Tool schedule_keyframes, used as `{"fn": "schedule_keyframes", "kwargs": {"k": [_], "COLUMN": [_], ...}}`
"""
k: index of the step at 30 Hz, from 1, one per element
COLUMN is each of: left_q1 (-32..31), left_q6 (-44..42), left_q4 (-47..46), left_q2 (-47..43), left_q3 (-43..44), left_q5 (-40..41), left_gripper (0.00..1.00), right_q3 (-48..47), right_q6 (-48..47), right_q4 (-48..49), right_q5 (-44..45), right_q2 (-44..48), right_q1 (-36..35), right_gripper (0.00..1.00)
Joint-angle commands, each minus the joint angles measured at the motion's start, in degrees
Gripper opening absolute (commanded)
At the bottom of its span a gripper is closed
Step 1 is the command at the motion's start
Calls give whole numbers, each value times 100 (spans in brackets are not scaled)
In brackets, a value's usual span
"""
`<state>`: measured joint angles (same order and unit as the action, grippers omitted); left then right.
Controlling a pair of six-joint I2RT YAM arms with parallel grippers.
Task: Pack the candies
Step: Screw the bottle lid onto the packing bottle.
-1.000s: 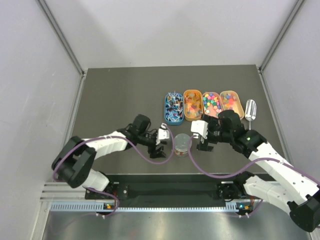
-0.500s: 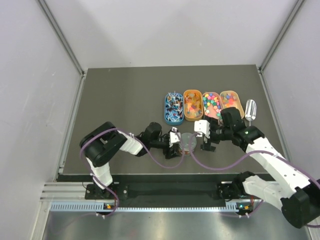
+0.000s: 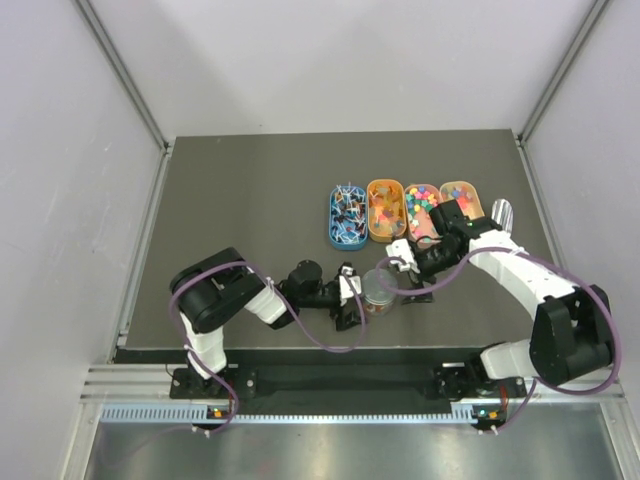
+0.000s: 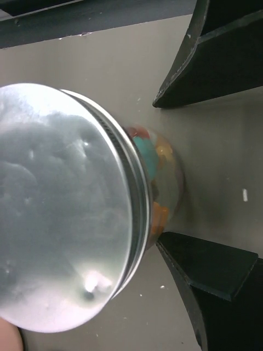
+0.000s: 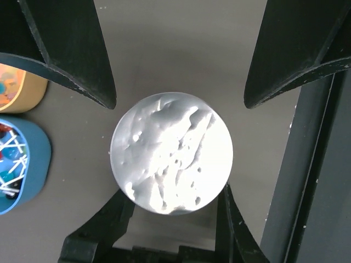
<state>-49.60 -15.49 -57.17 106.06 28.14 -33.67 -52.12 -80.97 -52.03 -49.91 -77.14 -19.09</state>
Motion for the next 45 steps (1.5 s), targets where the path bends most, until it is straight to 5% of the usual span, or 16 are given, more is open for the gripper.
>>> {"fn": "schedule_keyframes", "kwargs": {"k": [1, 14, 15, 20, 26, 32, 45], "left_q1": [-128, -137, -137, -163, -181, -181, -111], "left_q6": [116, 309, 327, 371, 353, 301, 318], "left_q4": [-233, -541, -550, -594, -506, -436, -374], "left_q2": [213, 908, 916, 890, 899, 899, 925], "left_q3": [95, 702, 702, 491, 420, 412, 482], "left_q5": [352, 441, 440, 502, 361, 326, 291], "left_gripper": [99, 95, 91, 43, 40, 40, 35], "right_q3": [-404, -431, -431, -536, -965, -1774, -2030], "right_q6": [-437, -279, -270, -288, -340, -1307, -2300], "right_q4": [-237, -211, -194, -114, -158, -1458, -2188], "right_q5": [-485, -151, -177, -221, -493, -485, -160], "right_q2": [59, 235, 209, -89, -616, -1416, -1576], "right_q1": [46, 37, 28, 46, 37, -24, -332], "right_gripper": [100, 100, 100, 100, 100, 100, 100]}}
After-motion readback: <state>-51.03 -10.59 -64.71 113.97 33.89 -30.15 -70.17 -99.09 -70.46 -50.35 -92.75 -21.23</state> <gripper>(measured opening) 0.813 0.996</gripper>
